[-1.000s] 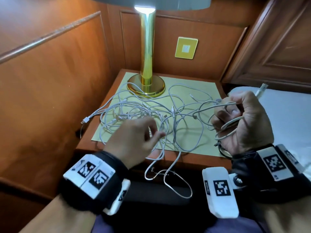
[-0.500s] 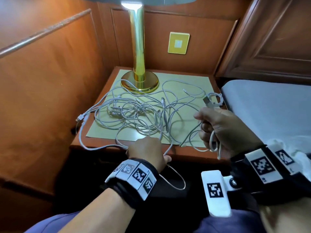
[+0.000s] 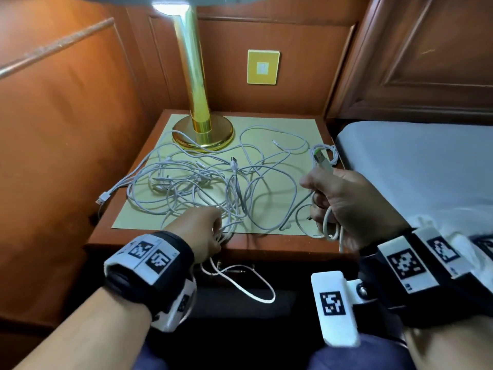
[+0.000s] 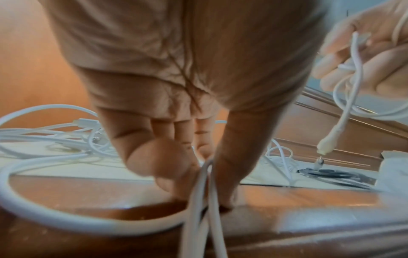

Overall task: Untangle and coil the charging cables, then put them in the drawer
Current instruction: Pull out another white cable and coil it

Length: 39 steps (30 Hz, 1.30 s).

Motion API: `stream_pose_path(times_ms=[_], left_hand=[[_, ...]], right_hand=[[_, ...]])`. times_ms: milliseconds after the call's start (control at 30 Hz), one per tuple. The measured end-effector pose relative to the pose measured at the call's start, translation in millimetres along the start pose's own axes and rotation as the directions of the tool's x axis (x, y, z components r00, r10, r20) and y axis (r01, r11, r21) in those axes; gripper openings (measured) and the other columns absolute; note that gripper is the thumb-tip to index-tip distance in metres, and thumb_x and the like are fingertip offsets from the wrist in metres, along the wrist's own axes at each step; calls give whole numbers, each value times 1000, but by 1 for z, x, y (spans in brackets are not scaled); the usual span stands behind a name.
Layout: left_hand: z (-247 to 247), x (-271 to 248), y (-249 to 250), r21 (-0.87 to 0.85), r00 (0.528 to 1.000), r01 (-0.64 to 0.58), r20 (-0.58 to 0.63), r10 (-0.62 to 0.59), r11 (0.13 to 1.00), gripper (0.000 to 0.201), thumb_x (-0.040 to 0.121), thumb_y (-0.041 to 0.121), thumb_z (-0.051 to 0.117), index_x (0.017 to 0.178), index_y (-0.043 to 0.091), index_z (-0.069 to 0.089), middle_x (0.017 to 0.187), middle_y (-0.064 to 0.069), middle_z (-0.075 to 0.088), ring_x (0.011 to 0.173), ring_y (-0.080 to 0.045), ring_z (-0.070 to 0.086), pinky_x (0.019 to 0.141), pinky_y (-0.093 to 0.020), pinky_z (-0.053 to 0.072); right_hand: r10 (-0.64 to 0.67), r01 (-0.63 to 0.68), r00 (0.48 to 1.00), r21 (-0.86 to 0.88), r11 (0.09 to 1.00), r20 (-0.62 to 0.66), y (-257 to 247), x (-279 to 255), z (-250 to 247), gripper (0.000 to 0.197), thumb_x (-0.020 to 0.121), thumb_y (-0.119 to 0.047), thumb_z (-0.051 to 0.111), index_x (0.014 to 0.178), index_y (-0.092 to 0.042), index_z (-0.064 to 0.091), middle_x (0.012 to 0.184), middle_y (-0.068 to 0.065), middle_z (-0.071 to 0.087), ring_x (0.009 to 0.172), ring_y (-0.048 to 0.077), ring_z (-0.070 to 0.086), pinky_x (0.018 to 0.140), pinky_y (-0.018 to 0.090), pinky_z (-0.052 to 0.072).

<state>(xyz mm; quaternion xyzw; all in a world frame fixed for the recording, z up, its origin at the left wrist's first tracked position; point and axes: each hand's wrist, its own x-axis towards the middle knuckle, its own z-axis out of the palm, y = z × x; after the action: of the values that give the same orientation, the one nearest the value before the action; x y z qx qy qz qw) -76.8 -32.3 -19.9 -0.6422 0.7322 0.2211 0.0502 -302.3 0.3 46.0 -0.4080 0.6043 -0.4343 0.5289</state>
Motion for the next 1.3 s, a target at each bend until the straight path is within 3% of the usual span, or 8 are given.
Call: stream_pose_path(times_ms=[133,267,500,700,867,1067,1233,1300], left_hand=[[1,4,-5,-11,999,5,-38,-6,1000,20,85,18,66,83,26,48,88,3,56,78,-17,53,58,-27,37],[4,1,9,62,993,48,-107,-41,997,18,86,25,69,97,12,64,98,-7,64,91,-25,62,70,-32,49],[10,3,20,174,972,154,-203,-118,973,23,89,7,60,71,14,49,71,-4,46,61,-22,47,63,-34,45],[14,7,14,-2,979,114,-170,-112,994,10,89,9,61,86,13,53,85,-4,54,77,-23,53,65,-31,43],[-1,-4,2,-306,976,-5,-211,-63,952,19,86,16,69,92,20,52,83,0,58,69,-15,54,56,-26,39],[-105,6,-2,-512,877,-226,-477,-55,829,13,83,17,69,77,18,58,67,0,59,58,-19,50,58,-25,43],[-176,46,-15,-485,651,-324,-737,-181,812,11,75,23,60,68,22,52,62,1,57,58,-22,55,57,-27,43],[-178,63,-23,-368,707,-159,-690,-154,916,19,85,20,59,69,24,49,68,0,54,77,-29,62,65,-31,42]], right_hand=[[-11,11,1000,-40,999,11,2,3,-1,28,92,-17,60,68,-18,46,47,-5,30,41,14,31,44,26,25],[-28,29,1000,-71,997,13,3,6,2,29,92,-19,60,66,-19,47,47,-5,31,40,13,32,45,26,27],[-39,45,998,-132,990,50,11,10,15,23,85,-23,64,69,-18,49,58,0,31,40,14,35,47,27,28],[-39,46,998,-152,987,47,9,13,16,21,66,-36,63,72,-20,52,56,-2,32,40,14,36,48,27,28],[-53,55,998,-132,990,19,12,18,12,22,85,-25,64,69,-19,50,56,-1,34,43,16,38,47,29,29],[-86,86,996,-96,992,-4,9,17,13,19,90,-23,61,78,-16,47,58,0,33,44,14,38,46,30,29],[-109,106,994,-77,991,-26,8,18,14,20,92,-22,59,77,-16,47,59,2,31,50,16,33,44,28,30],[-125,124,992,-52,991,-22,9,19,14,14,92,-21,59,85,-14,49,60,2,30,53,18,29,46,29,26]])
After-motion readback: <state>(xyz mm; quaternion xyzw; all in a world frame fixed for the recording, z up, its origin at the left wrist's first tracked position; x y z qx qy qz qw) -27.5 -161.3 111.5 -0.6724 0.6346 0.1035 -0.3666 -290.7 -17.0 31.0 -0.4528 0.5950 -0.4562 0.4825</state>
